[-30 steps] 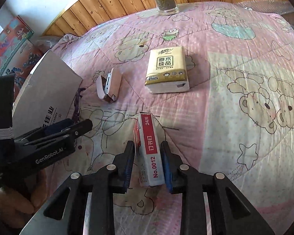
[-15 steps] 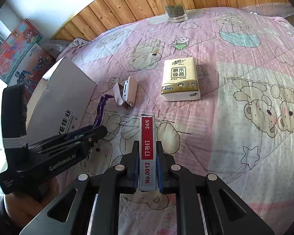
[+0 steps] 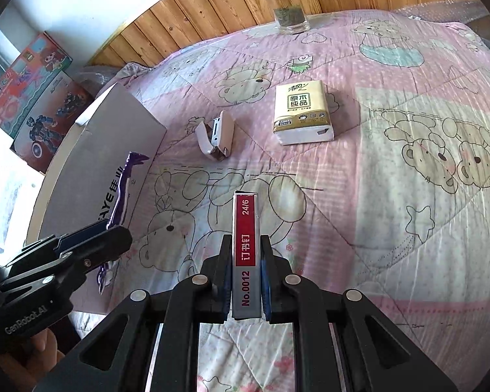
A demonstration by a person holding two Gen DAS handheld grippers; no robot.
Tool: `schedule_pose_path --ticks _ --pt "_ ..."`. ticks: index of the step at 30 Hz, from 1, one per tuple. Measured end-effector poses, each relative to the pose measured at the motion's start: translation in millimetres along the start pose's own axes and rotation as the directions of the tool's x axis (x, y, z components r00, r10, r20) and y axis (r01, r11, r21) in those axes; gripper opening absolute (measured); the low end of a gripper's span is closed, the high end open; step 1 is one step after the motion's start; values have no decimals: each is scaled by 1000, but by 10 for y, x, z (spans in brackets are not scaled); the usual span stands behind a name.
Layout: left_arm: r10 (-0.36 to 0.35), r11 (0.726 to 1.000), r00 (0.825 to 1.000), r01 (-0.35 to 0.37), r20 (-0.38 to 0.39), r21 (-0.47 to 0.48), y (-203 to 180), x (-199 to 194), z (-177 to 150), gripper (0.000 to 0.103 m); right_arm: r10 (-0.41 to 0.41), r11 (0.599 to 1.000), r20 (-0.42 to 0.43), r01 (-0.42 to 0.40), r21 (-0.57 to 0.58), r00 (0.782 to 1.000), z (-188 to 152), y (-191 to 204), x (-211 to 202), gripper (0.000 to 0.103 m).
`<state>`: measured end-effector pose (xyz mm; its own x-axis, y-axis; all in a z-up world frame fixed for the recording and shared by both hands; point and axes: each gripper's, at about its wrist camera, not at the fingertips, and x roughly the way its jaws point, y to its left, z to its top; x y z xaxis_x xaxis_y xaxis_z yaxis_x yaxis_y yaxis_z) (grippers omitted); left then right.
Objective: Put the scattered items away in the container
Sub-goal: 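Carry the staple box with the right gripper while the left gripper carries the figure toward the box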
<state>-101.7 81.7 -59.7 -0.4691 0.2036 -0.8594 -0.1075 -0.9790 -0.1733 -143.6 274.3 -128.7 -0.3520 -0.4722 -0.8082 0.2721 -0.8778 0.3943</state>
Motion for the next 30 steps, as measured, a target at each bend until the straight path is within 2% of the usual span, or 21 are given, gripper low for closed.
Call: schedule_pose_path --ticks 6,17,23,30 --pt "-32 999 999 32 18 -5 37 -248 -160 33 -19 1000 26 19 -2 999 -212 114 -152 15" --pt "-97 995 994 97 45 -7 99 -639 -395 33 -110 994 58 110 -7 992 -497 247 -417 15" --pt "-150 989 986 151 76 -3 110 -888 -423 33 -118 992 56 120 -24 991 -680 413 -475 15" --pt "-175 984 979 177 101 -3 177 -1072 -493 33 -116 991 58 119 -53 991 -813 682 -530 15"
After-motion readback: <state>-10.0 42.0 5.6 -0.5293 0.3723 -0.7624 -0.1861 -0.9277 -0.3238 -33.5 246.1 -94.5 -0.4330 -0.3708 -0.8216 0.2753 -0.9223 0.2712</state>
